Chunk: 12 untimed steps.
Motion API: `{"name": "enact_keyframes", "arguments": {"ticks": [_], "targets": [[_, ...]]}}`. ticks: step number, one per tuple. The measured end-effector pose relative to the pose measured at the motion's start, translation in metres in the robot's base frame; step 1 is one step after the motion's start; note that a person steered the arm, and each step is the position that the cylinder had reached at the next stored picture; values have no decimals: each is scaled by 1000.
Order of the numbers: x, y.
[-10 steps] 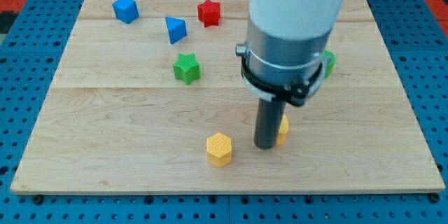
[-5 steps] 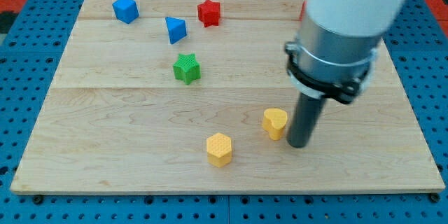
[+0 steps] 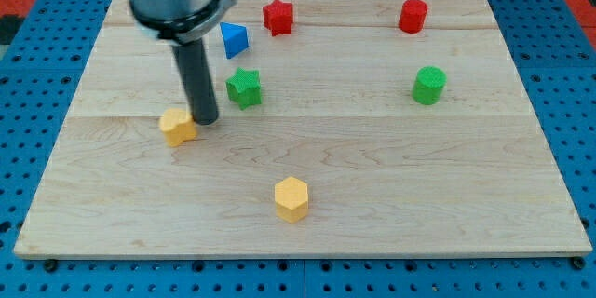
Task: Place the yellow heart below the blue cube
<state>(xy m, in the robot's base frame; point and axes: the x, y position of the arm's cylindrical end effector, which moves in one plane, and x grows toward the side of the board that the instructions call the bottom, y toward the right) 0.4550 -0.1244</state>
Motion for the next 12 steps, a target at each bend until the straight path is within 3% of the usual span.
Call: {"name": "enact_keyframes", "arguments": {"ticks": [1,4,6,10,11,12], "targets": [[27,3],[57,-60],[37,-89],[-23,-75],[-24,-97],[-1,-77]]}}
